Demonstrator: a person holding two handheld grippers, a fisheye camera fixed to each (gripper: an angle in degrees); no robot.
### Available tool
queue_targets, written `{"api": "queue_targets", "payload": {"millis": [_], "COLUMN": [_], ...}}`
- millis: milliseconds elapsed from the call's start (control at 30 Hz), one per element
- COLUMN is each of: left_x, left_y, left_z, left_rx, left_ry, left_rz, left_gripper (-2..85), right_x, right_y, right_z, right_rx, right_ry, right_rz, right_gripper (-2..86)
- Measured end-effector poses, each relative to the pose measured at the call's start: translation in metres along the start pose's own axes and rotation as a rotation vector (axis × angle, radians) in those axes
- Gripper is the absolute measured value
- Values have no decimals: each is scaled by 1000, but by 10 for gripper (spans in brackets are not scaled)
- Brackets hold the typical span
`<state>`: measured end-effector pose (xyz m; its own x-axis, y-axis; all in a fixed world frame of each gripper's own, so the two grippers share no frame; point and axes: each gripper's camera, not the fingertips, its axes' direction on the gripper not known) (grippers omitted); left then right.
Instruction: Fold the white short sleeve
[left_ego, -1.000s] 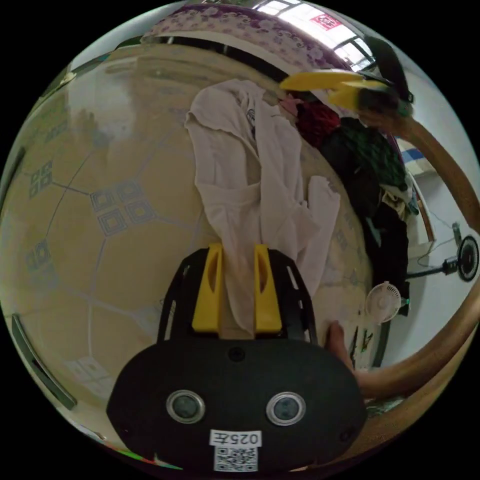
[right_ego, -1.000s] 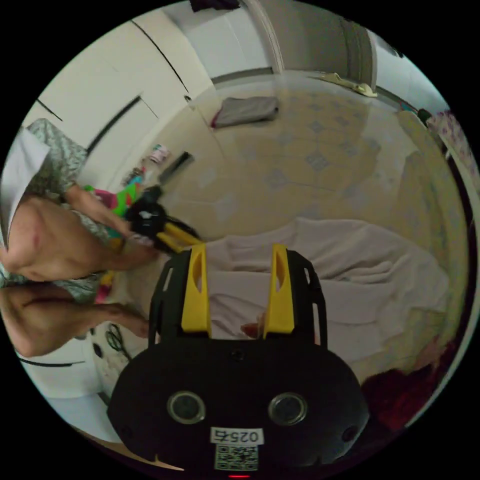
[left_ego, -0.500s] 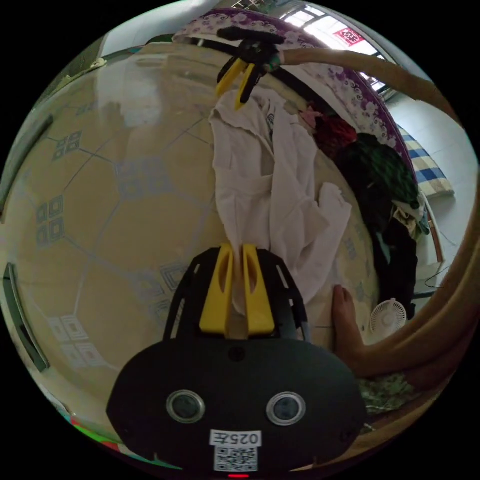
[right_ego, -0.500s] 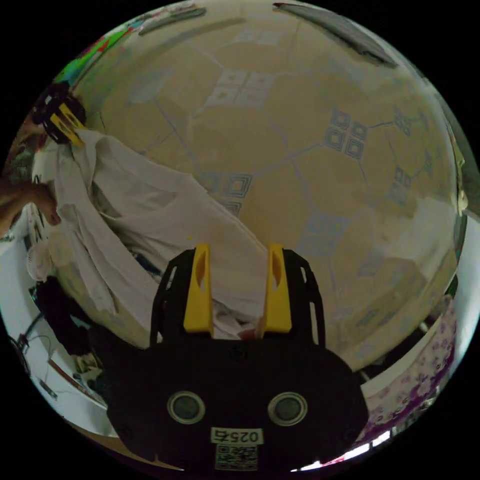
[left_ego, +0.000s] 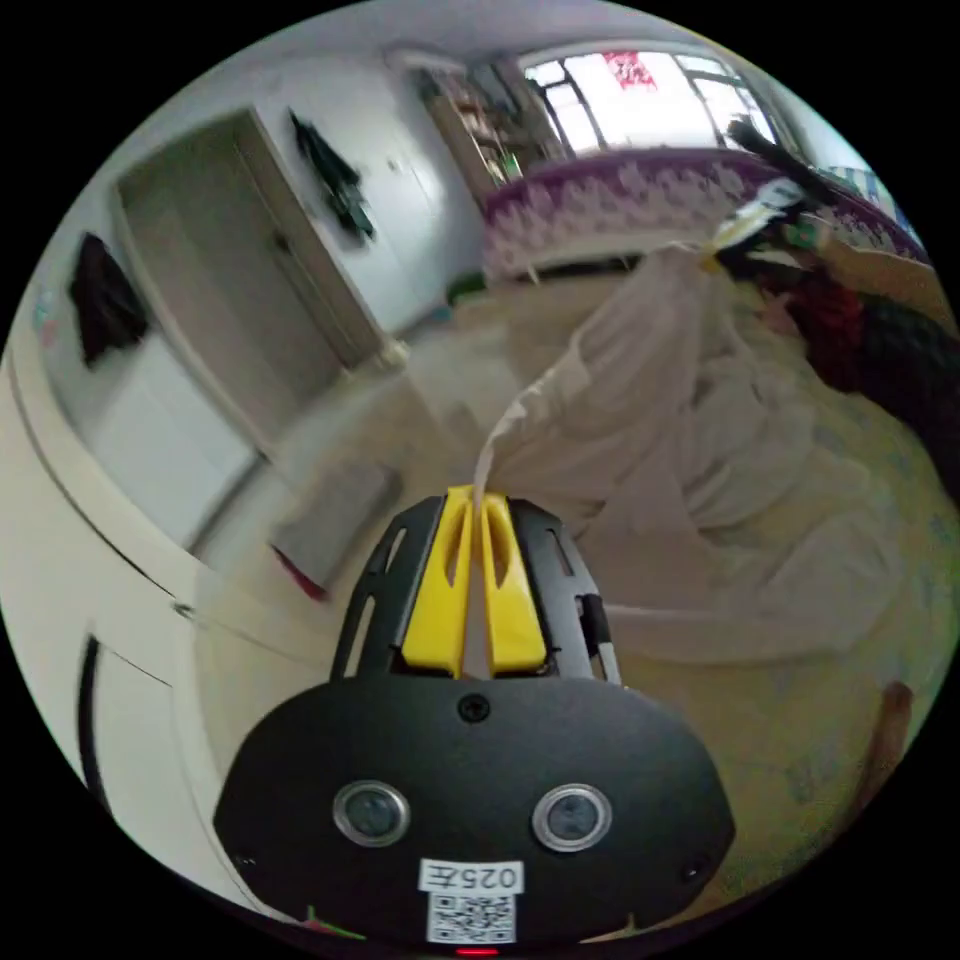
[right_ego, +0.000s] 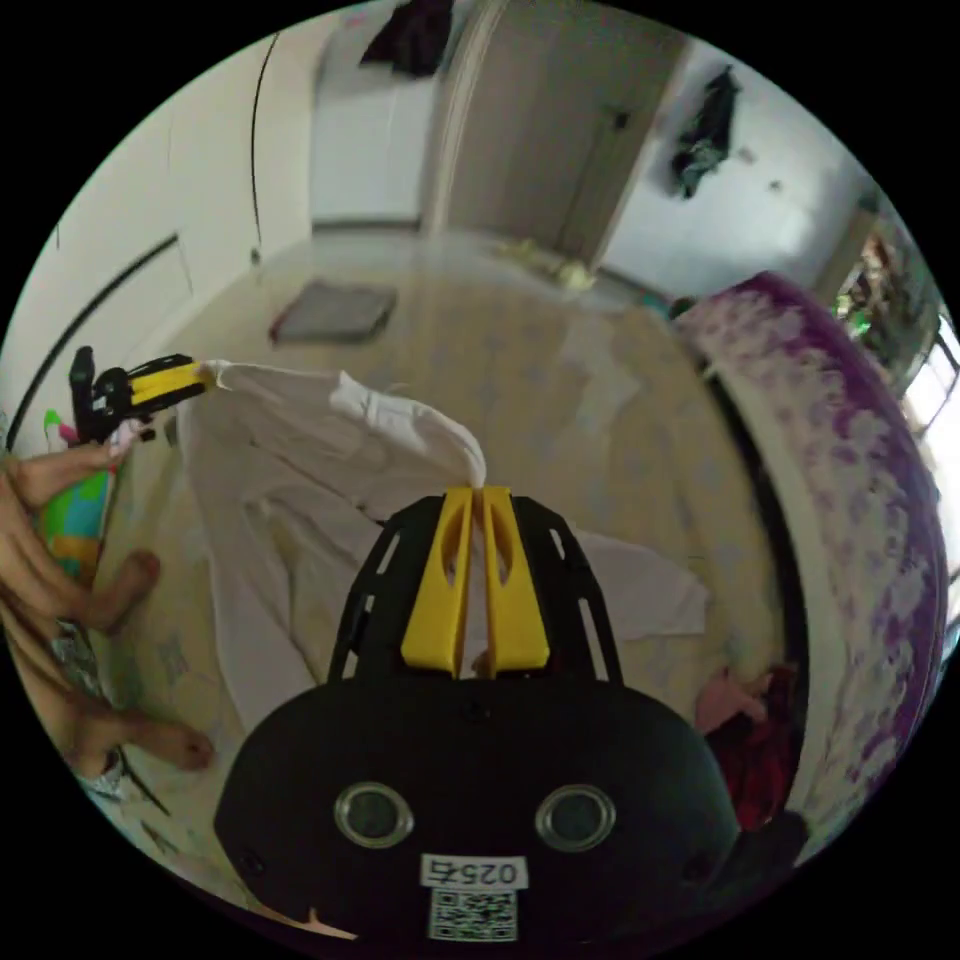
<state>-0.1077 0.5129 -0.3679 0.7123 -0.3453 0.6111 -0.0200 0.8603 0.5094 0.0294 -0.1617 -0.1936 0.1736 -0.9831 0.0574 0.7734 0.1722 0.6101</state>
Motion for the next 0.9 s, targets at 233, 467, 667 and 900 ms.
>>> {"api": "queue_targets", "payload": {"millis": [233,467,667,900], "left_x": [-81,-137,-176,-168], "left_y": [-95,-119,-102,-137], "left_z": [-203,-346,-414,-329], "left_rx": [520,768,850,673], "left_ry": [-142,-64,85,373], "left_rz": [-196,-338,-274,-221], "left_gripper": [-9,-9,-11,-12], "right_x": [-94,-139,-172,-97], "right_y": [41,64,81,102], "right_z": [-271,-449,-532,-525], "right_rx": [434,611,554,486], "right_ry": [413,408,403,144], "right_rz": [30,-37,-130,-29], "right_gripper": [-9,-9,-9,-8]}}
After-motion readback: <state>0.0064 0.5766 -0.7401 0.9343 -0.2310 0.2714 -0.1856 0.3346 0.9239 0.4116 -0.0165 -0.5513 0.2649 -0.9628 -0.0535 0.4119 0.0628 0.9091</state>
